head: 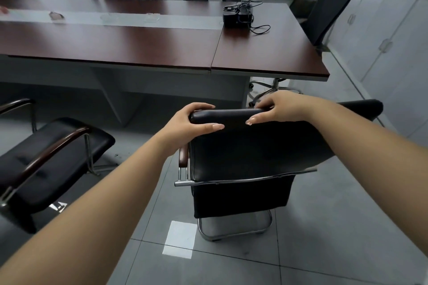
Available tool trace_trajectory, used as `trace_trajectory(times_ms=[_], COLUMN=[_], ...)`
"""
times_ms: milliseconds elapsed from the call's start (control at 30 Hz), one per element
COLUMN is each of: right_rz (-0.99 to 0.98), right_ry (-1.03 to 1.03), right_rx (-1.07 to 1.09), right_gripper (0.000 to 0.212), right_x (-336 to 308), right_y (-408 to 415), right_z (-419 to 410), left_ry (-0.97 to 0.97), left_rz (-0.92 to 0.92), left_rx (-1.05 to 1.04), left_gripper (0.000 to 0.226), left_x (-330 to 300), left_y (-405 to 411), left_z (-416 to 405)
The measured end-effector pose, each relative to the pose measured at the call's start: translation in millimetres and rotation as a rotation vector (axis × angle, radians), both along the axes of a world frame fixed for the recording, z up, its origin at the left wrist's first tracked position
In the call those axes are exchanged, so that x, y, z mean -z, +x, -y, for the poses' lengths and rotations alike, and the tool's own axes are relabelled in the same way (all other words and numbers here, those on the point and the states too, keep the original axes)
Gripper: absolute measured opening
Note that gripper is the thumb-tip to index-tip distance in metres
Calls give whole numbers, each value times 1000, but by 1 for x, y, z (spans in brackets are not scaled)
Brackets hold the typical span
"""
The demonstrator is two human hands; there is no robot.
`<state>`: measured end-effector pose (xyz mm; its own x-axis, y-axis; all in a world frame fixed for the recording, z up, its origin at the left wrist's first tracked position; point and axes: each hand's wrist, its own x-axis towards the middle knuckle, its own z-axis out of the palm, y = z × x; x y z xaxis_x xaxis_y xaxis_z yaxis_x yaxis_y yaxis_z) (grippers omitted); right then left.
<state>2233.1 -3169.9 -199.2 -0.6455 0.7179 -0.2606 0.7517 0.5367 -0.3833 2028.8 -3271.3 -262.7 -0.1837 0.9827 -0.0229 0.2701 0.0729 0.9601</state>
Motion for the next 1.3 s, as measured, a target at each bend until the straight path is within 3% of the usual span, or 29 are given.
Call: trace_trajectory(times_ms=[467,833,1167,1300], right_rz=[-143,-184,-203,-204], right_ry=[235,324,248,120], right_rx=[19,87,159,167], right_gripper=[54,63,53,51], right_x=[13,19,19,15], right_y=[-30,-148,-201,-194], right_z=[-27,-46,-48,-38], left_ry=[60,57,14,-49], left_rz=[204,191,210,138], left_rx=[-16,-82,36,93], left_gripper=[32,22,24,41], left_x=[-4,-11,-9,-5], left_y=[-26,-143,-203,-210], left_z=[-31,-72,-90,-79])
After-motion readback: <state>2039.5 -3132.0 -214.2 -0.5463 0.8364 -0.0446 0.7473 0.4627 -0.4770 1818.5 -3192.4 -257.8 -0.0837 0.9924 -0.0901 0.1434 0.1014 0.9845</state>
